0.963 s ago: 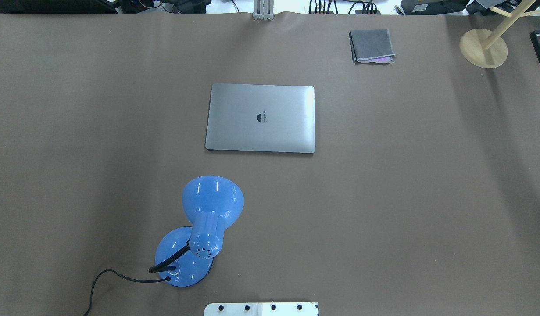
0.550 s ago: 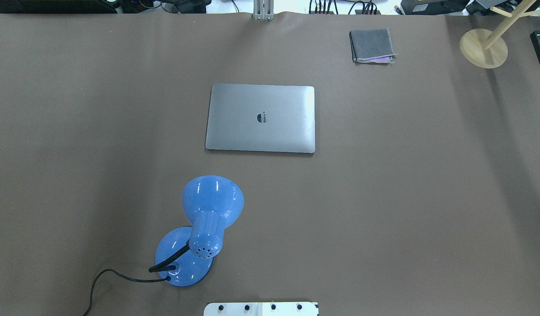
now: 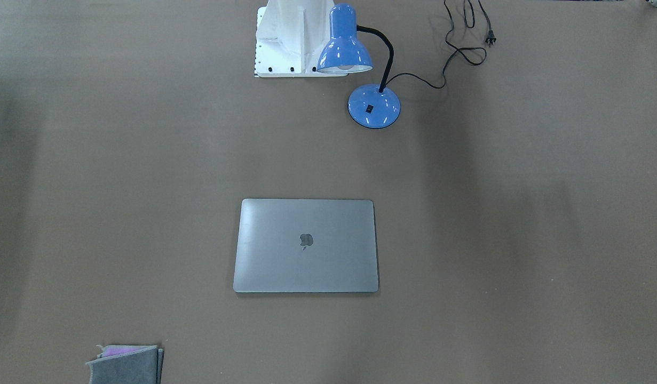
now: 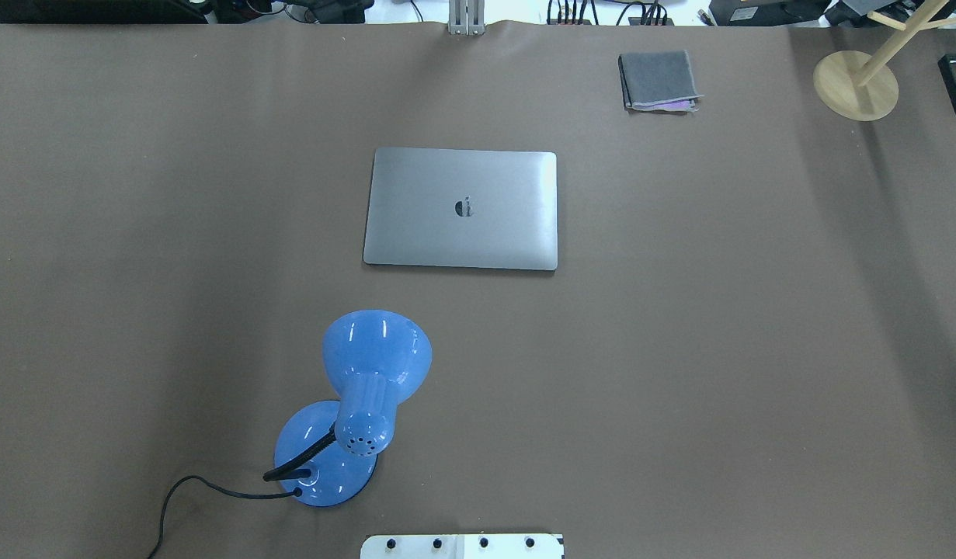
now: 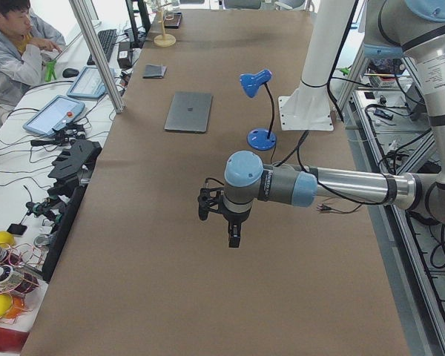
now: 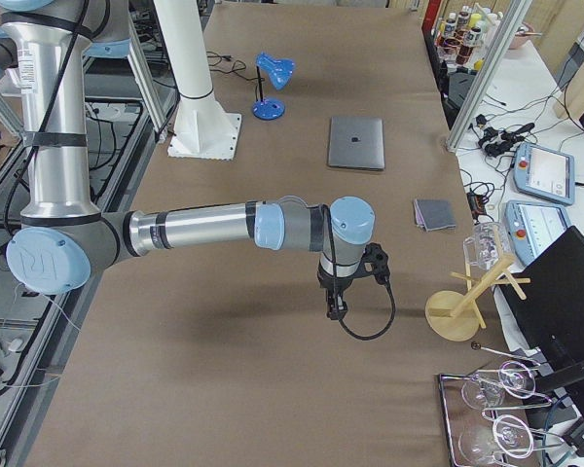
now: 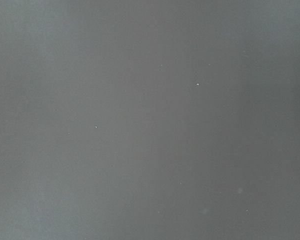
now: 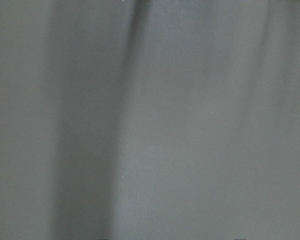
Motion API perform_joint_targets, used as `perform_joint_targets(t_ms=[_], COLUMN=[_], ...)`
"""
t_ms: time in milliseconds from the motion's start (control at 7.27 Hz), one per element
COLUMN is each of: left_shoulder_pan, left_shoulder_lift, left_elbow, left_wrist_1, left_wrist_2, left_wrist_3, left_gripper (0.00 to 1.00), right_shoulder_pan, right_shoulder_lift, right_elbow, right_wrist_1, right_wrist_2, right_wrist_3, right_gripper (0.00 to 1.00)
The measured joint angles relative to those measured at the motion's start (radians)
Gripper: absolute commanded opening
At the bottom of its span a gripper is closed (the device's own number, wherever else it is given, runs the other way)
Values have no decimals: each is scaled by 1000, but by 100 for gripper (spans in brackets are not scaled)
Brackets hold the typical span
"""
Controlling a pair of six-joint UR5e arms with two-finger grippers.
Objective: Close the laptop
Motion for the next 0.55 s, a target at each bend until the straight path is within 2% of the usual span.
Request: perform_joint_targets(t_ms=[550], left_shoulder_pan=[-19], left_shoulder_lift=[12], left_elbow=[-10], left_wrist_1=[0], left_wrist_2=[-2], left_wrist_3=[37], left_gripper=[98], right_shoulder_pan=[1], right_shoulder_lift=[-6], right_elbow=[0], right_wrist_1=[0], right_wrist_2=[-8], right_wrist_3=[-5], right_gripper=[100])
